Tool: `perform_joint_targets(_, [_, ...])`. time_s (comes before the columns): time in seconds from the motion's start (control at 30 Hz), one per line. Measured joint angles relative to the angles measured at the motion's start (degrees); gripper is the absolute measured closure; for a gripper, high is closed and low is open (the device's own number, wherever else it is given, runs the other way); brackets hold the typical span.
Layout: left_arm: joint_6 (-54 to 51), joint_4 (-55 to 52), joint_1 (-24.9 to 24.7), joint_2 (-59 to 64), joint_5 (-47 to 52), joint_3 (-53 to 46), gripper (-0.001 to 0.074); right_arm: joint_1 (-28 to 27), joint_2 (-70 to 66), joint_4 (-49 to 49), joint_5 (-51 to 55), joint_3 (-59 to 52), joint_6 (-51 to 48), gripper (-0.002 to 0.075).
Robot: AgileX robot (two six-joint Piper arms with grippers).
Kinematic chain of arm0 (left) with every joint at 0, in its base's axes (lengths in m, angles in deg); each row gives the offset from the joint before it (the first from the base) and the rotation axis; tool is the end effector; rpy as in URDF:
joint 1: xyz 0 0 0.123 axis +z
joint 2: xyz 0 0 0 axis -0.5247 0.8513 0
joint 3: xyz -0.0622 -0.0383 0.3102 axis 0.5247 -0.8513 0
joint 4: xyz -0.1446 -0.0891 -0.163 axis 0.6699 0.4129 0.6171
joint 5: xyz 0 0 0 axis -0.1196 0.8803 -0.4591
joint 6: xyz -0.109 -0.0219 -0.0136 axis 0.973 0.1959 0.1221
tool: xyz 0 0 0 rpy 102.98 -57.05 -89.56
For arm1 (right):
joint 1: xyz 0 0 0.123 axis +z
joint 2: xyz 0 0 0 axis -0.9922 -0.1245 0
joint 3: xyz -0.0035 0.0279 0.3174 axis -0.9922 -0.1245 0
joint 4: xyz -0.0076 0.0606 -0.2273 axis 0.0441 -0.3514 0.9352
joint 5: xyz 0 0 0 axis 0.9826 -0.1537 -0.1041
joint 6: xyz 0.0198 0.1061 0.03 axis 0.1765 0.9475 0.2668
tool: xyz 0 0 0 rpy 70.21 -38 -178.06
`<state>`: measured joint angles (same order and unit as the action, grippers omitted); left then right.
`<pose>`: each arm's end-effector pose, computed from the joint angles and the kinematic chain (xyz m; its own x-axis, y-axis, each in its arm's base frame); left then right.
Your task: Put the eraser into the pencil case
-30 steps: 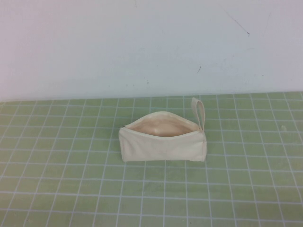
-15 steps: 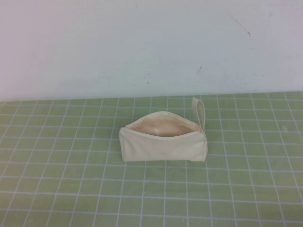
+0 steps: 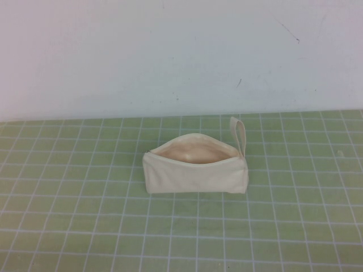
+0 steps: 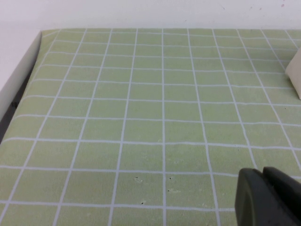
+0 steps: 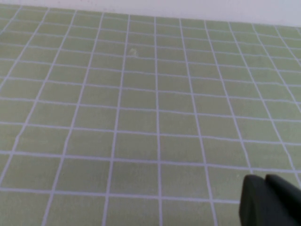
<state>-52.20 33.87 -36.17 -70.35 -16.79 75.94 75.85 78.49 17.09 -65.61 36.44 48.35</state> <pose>0.0233 -0.0006 0.1710 -0.2621 -0.0825 -0.9615 0.0420 0.9944 -0.0968 0.0228 -0.0028 0.1685 -0.2858 -0.1077 -0.9522 0.0822 0.9873 -0.1363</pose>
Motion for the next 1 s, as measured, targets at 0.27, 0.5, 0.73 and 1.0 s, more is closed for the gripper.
perform_joint_targets(0.27, [0.0,0.0,0.0,0.0,0.0,0.0,0.0736,0.0,0.0,2.73,0.0,0.0,5.68,0.0726])
perform_joint_targets(0.5, [0.0,0.0,0.0,0.0,0.0,0.0,0.0736,0.0,0.0,3.53,0.0,0.0,6.17,0.0726])
perform_joint_targets(0.73, [0.0,0.0,0.0,0.0,0.0,0.0,0.0736,0.0,0.0,3.66,0.0,0.0,6.17,0.0726])
perform_joint_targets(1.0, [0.0,0.0,0.0,0.0,0.0,0.0,0.0736,0.0,0.0,3.66,0.0,0.0,6.17,0.0726])
